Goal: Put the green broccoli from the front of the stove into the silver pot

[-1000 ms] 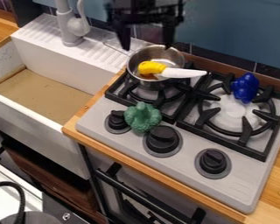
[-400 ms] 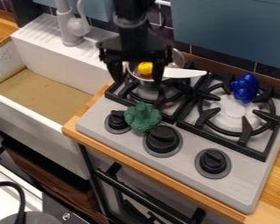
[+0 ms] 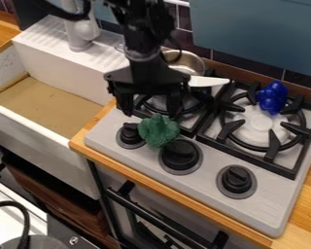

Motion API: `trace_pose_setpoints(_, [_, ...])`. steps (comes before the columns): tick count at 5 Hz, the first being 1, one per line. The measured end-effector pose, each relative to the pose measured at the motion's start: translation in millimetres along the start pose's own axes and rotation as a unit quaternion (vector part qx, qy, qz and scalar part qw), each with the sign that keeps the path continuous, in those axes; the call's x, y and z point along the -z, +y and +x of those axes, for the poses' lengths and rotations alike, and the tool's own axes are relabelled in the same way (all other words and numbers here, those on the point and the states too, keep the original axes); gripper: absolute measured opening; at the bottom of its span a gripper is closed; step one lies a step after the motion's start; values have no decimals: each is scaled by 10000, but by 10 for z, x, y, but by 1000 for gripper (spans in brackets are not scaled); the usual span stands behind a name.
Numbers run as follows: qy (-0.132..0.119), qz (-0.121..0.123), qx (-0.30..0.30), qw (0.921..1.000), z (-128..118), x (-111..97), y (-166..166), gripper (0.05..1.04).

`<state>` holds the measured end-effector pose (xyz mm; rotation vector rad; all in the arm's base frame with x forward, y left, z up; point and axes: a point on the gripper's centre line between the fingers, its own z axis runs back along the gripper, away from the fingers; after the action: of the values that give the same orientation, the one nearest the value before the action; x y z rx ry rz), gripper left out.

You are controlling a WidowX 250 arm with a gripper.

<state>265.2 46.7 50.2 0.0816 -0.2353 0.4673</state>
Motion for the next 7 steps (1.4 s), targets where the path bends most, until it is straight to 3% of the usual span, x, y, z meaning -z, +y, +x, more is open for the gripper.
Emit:
trace_pose_setpoints(1, [-194,49,-60,9998,-3,33,1,999])
trace_pose_setpoints(2, [-199,33,-287,9994,-6,68,-28,980])
trace_pose_setpoints(3, [-161,21,-495,9986,-9,95,-65,857])
trace_pose_setpoints(5, [-346,78,-701,9969,-23,129,-56,306])
trace_pose_setpoints(7, [-462,122,-838,9953,-17,141,-42,252])
